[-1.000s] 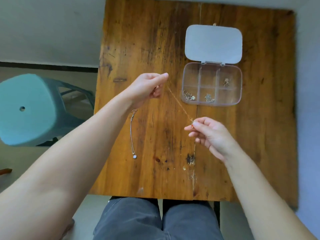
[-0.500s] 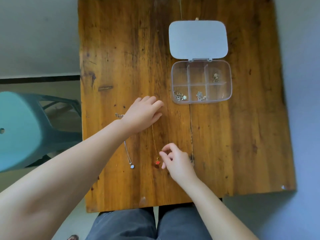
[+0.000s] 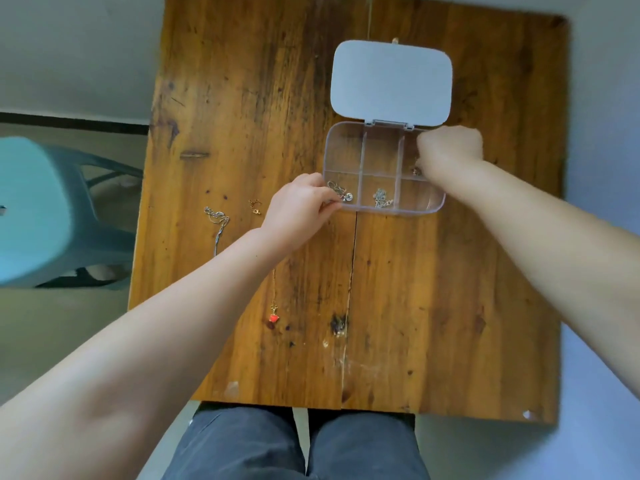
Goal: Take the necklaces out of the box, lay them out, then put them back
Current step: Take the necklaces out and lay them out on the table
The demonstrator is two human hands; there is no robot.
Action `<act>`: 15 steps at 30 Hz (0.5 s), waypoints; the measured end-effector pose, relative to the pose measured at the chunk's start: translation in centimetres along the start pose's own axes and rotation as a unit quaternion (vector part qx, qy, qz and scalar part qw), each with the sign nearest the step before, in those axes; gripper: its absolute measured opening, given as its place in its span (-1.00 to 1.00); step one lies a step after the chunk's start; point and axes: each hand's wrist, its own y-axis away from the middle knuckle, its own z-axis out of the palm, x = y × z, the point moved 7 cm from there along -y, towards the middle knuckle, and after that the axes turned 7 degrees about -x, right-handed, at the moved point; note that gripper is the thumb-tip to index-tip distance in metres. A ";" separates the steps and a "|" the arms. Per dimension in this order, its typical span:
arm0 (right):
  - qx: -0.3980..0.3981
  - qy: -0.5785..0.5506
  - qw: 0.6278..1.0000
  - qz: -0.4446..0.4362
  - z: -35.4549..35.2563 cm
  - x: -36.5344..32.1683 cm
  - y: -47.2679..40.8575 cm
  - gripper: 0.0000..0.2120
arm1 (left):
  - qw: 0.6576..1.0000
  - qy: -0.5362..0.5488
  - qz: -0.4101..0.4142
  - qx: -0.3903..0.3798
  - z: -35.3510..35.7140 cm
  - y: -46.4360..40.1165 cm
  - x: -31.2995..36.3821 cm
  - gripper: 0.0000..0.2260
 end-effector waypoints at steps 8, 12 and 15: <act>0.062 -0.038 0.996 -0.045 1.1 0.6 0.8 -0.86 | 0.999 -0.008 -0.037 0.001 0.1 0.2 0.0 -0.82; 0.069 -0.089 0.993 -0.026 1.4 0.8 0.7 -0.88 | 0.999 -0.013 -0.047 -0.006 0.0 0.1 0.1 -0.82; 0.080 -0.162 0.984 -0.005 1.3 1.3 1.6 -0.82 | 0.998 -0.013 -0.053 -0.021 0.1 0.1 0.2 -0.82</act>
